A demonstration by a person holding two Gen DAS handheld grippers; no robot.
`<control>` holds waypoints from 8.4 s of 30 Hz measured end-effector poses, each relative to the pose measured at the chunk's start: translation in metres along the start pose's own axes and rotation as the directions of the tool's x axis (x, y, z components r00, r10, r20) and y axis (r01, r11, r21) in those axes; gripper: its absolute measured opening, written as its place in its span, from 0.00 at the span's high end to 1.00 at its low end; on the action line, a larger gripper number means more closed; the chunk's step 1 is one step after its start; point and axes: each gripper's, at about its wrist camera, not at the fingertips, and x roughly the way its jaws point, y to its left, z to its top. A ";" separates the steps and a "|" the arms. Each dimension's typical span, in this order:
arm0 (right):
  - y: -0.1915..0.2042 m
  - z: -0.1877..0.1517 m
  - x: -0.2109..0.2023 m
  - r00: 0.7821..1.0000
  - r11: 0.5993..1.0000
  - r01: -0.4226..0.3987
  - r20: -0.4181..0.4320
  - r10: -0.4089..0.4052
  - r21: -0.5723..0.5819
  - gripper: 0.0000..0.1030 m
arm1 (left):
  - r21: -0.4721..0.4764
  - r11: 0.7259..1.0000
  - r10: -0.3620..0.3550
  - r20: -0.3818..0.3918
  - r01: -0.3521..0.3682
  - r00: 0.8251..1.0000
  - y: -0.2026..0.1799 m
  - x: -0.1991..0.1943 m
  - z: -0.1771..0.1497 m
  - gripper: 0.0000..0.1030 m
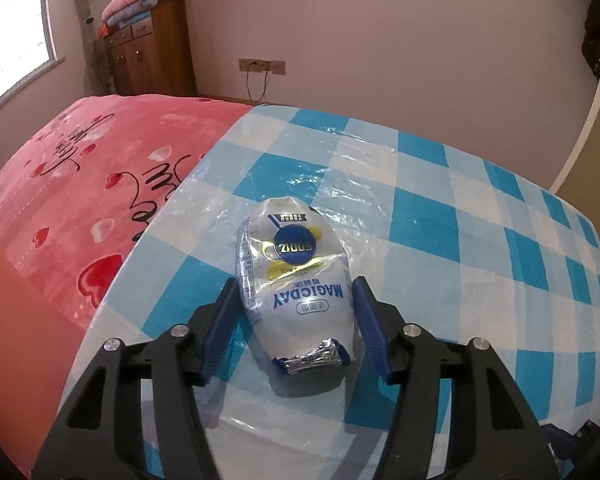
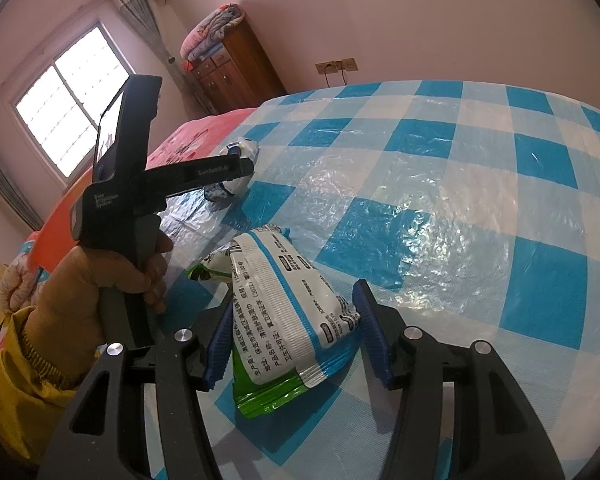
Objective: Collect trash
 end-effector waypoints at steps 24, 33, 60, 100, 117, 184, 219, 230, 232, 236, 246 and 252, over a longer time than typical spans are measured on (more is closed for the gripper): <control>0.000 -0.005 -0.011 0.999 0.999 0.031 0.031 -0.032 0.027 0.46 | 0.021 0.990 -0.139 -0.011 0.139 0.990 0.007 -0.044 -0.034 0.44; 0.008 -0.010 -0.019 0.993 0.994 0.106 0.055 -0.107 0.025 0.46 | 0.046 0.981 -0.186 -0.013 0.186 0.982 0.006 -0.067 -0.051 0.44; 0.065 -0.015 -0.042 0.960 0.962 0.269 0.089 -0.265 -0.041 0.46 | 0.103 0.950 -0.300 0.028 0.296 0.953 0.030 -0.138 -0.078 0.44; 0.184 0.008 -0.070 0.957 0.938 0.275 0.157 -0.245 -0.213 0.47 | 0.149 0.925 -0.375 0.203 0.350 0.905 0.101 -0.230 -0.079 0.44; 0.253 0.042 -0.058 0.980 0.929 0.162 0.162 -0.113 -0.332 0.47 | 0.049 0.962 -0.271 0.329 0.270 0.905 0.171 -0.263 -0.068 0.43; 0.195 0.049 -0.067 0.941 0.962 0.243 0.272 -0.202 -0.128 0.12 | -0.002 0.998 -0.062 0.320 0.066 0.945 0.149 -0.232 -0.050 0.04; 0.082 -0.019 -0.170 0.799 0.863 0.486 0.332 -0.502 0.135 0.09 | 0.230 0.952 -0.260 0.259 0.202 0.930 0.003 -0.225 -0.075 0.04; 0.064 -0.036 -0.189 0.745 0.811 0.554 0.324 -0.583 0.186 0.09 | 0.261 0.933 -0.310 0.241 0.246 0.920 -0.023 -0.227 -0.080 0.04; 0.063 -0.038 -0.192 0.738 0.804 0.562 0.323 -0.593 0.193 0.09 | 0.263 0.930 -0.319 0.241 0.255 0.916 -0.026 -0.229 -0.081 0.04; 0.064 -0.043 -0.200 0.712 0.784 0.588 0.334 -0.618 0.199 0.09 | 0.276 0.927 -0.323 0.244 0.254 0.914 -0.032 -0.234 -0.083 0.04; 0.079 -0.046 -0.216 0.662 0.757 0.624 0.384 -0.643 0.191 0.09 | 0.292 0.920 -0.341 0.269 0.261 0.901 -0.037 -0.250 -0.088 0.04; 0.089 -0.049 -0.225 0.640 0.747 0.637 0.409 -0.651 0.191 0.09 | 0.289 0.917 -0.358 0.288 0.276 0.888 -0.035 -0.262 -0.089 0.04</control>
